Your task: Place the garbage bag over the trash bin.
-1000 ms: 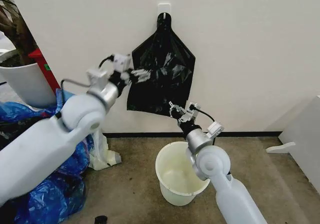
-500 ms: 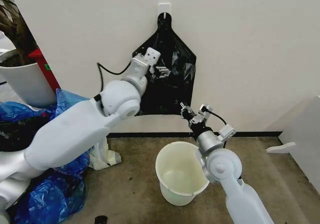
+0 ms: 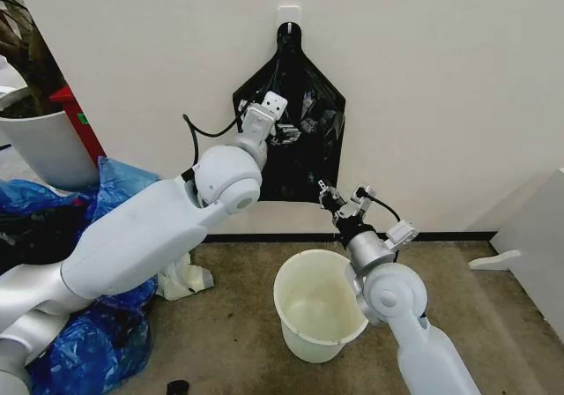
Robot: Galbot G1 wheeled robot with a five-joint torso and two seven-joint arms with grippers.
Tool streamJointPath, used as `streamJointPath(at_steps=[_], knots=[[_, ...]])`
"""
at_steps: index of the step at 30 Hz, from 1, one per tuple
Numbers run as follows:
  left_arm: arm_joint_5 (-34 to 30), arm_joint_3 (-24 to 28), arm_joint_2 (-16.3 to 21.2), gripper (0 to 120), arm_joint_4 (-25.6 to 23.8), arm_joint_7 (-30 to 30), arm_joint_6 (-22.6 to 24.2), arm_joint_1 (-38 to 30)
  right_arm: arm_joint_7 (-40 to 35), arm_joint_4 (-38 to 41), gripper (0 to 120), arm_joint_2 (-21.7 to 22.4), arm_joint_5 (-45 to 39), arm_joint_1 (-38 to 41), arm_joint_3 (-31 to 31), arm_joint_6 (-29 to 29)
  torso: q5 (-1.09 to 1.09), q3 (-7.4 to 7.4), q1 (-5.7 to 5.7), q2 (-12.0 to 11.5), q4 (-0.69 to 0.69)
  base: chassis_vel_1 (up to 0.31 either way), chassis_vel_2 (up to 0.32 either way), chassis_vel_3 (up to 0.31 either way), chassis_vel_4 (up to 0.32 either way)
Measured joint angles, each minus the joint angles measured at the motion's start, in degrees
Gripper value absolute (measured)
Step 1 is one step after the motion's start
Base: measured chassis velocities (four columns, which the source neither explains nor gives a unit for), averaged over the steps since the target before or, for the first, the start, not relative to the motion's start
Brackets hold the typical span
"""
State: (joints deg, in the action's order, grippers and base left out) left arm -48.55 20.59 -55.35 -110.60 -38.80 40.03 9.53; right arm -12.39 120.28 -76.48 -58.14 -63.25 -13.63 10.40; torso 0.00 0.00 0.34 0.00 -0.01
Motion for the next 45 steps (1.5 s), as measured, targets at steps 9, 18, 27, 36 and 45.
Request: streamJointPath(at_steps=[9,18,27,36,45], knots=[[0.63,-5.55,2.33,100,-1.34,0.08,-0.19,3.71,0.47,0.30,0,0.43,0.42,-1.61,-1.06,-0.02,0.00,0.00,-0.01,0.00,-0.01,0.000,0.000,0.000,0.000],[1.07,-12.77,6.97,100,-4.07,1.47,-1.03,9.97,0.81,-0.61,0,0.41,0.84,-1.56,-1.38,-0.03,-0.01,-0.01,0.00,0.00,0.00,0.000,0.000,0.000,0.000],[1.36,-15.38,9.22,100,-6.30,2.25,-1.82,13.48,0.99,-1.26,0,-0.08,1.21,-1.29,-0.97,-0.02,-0.02,0.00,0.00,0.00,0.00,0.000,0.000,0.000,0.000],[1.87,-18.05,13.00,100,-15.20,4.07,-2.04,19.34,0.98,-1.26,0,0.22,1.88,-1.30,-0.97,0.04,0.00,0.00,-0.01,0.00,0.01,0.000,0.000,0.000,0.000],[0.09,-12.92,10.17,100,-13.70,4.81,-3.45,13.90,0.98,-1.27,0,0.03,2.71,-1.38,-0.30,0.09,0.01,0.00,0.00,0.00,-0.01,0.000,0.000,0.000,0.000]])
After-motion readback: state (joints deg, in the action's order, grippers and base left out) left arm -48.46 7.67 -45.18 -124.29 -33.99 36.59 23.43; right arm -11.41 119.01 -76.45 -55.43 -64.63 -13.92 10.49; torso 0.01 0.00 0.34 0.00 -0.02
